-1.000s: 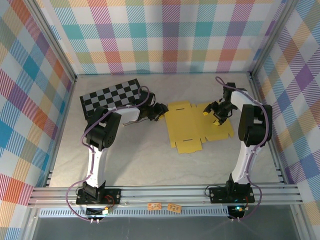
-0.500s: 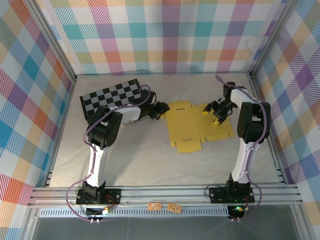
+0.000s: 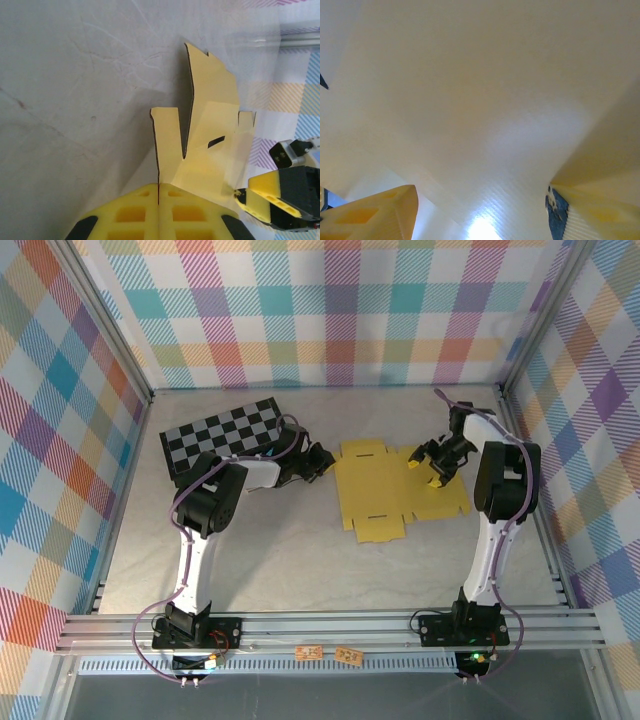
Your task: Fold the paper box
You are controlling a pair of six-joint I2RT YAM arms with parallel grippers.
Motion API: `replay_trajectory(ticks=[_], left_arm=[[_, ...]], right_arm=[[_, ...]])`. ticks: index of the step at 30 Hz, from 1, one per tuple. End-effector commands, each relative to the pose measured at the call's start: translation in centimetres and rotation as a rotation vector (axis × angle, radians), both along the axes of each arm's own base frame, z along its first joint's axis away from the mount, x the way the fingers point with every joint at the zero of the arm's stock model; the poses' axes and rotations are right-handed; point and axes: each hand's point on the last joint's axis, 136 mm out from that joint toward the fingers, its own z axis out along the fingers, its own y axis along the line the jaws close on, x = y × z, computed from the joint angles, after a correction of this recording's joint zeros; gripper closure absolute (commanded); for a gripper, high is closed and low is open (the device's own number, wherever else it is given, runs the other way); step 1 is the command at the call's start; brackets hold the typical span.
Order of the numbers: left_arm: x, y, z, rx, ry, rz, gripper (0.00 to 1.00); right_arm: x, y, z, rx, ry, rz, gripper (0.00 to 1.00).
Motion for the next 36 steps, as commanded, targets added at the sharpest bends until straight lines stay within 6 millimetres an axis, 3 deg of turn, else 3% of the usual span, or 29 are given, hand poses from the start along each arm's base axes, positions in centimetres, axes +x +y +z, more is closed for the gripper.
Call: replay_trajectory(ticks=[1,5,13,16,21,25,28,31,36], left_arm=[[-0.8,-1.7,3.2,-0.054,-0.062,-0.046,1.00],[-0.8,-0.8,4.2,-0.034,-0.072,-0.004,1.00],[-1.0,1.1,7.5,-0.041,-0.050,0.137,1.00],[-1.2,1.9,8.5,-0.027,-0.020,0.189,1.00],[-1.5,3.0,9.1,-0.029,0.032,0.271,1.00],[-1.3,3.3,10.0,-0.047,0.050,0.317,1.00],[-1.3,3.4,10.4,-0.052,0.067,0.330,1.00],[-1.3,3.4,10.6,-0.065,0.082,0.341,1.00],[-1.4,3.2,10.9,-0.084,0.087,0.343,1.00]], right_arm=[[0.3,1.4,0.2,0.058,-0.006,0.033,0.32],[0.6,1.1,1.6,0.038,-0.041,0.033,0.31],[0.8,0.6,8.0,0.000,-0.198,-0.043,0.30],[-0.6,1.1,10.3,0.029,-0.248,-0.117,0.30],[-5.0,2.1,13.7,0.076,-0.310,-0.280,0.30],[-9.3,4.8,14.4,0.109,-0.300,-0.342,0.30],[-12.3,6.5,13.9,0.163,-0.276,-0.438,0.28],[-13.5,7.6,13.2,0.227,-0.293,-0.529,0.26],[-13.8,9.0,11.0,0.297,-0.269,-0.583,0.22]])
